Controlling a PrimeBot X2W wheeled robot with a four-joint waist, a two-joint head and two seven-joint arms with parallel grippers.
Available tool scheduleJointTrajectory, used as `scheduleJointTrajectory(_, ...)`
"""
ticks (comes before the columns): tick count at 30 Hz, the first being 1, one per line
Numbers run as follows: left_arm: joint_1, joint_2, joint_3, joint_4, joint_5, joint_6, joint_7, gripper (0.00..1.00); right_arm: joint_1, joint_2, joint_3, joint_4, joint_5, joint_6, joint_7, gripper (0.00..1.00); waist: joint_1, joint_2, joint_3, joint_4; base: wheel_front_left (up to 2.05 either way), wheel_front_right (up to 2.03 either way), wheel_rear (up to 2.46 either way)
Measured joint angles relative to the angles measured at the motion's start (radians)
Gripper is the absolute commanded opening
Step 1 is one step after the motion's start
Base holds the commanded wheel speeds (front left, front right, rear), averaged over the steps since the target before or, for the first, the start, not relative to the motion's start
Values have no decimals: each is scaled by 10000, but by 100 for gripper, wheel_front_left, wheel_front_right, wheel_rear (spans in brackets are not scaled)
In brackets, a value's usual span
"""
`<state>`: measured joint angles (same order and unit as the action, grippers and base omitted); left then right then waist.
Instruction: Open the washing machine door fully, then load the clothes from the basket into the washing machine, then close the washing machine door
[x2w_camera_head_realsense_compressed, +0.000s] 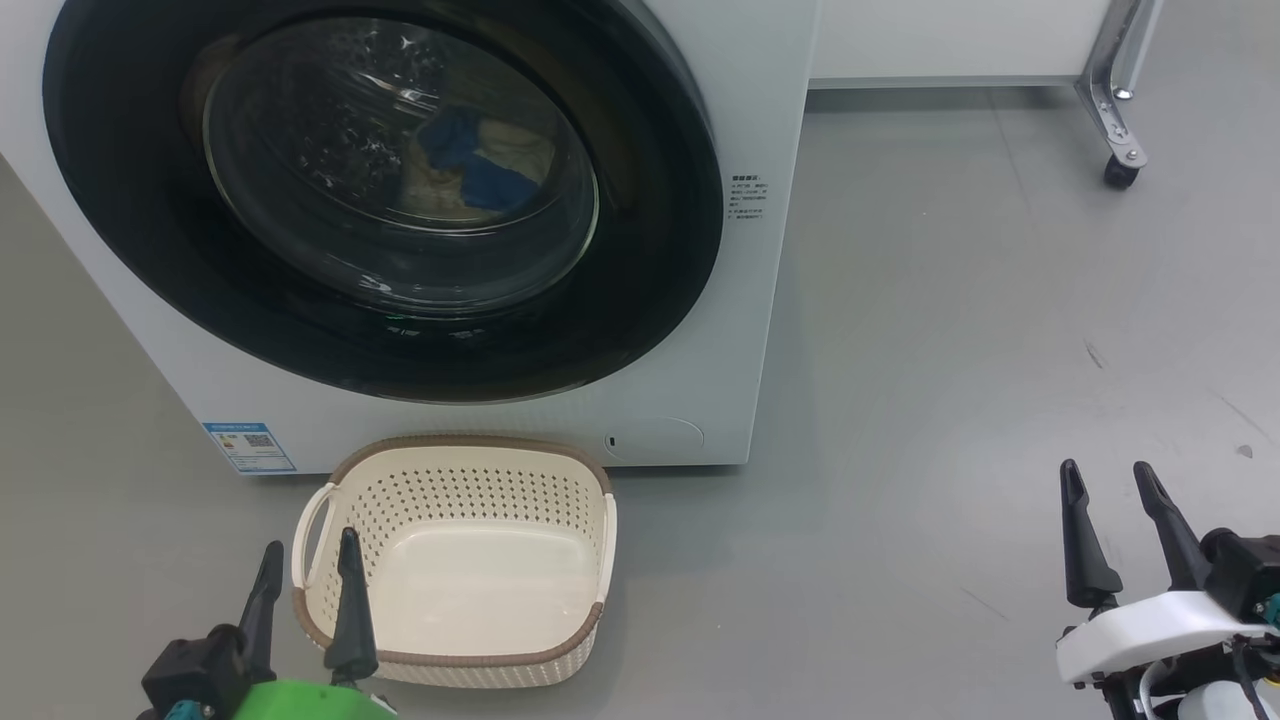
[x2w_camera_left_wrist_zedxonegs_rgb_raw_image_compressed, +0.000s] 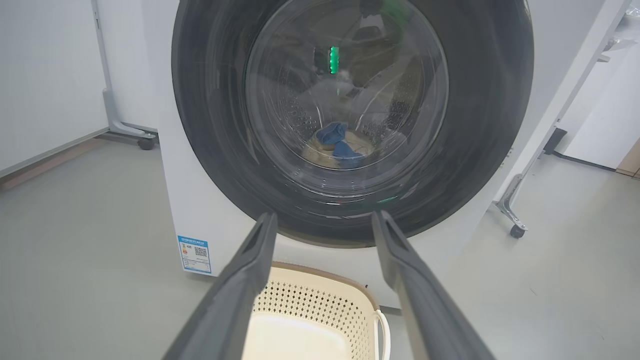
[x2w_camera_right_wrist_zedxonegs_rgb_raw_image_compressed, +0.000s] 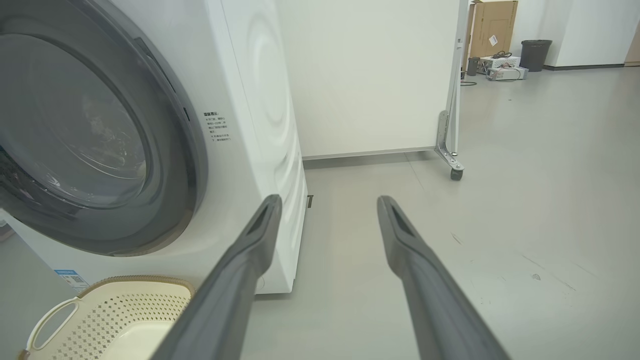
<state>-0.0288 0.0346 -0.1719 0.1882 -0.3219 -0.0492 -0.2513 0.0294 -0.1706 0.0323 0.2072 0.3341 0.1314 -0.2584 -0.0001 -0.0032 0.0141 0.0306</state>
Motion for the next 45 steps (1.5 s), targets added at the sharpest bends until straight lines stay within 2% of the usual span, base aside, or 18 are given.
scheduleJointTrajectory(24,245,0,142,-29,113,96,0,100,78,169,-79,40,-105,0,0,100,0,0,1,223,0,0,0)
scheduleJointTrajectory(25,268,0,148,-29,94,96,0,0,78,176,-81,40,-105,0,0,0,0,0,2,234,0,0,0)
scheduleJointTrajectory(31,492,-104,61,566,81,92,48,0,366,569,36,623,-88,2,4,0,0,0,2,236,0,0,0)
scheduleJointTrajectory(36,541,-109,73,573,-245,79,65,0,423,610,42,635,253,2,79,0,0,0,-3,218,0,0,0)
scheduleJointTrajectory(45,539,-109,186,558,-1611,-4,362,0,416,675,-50,616,1611,2,355,0,1,0,-13,162,0,0,0)
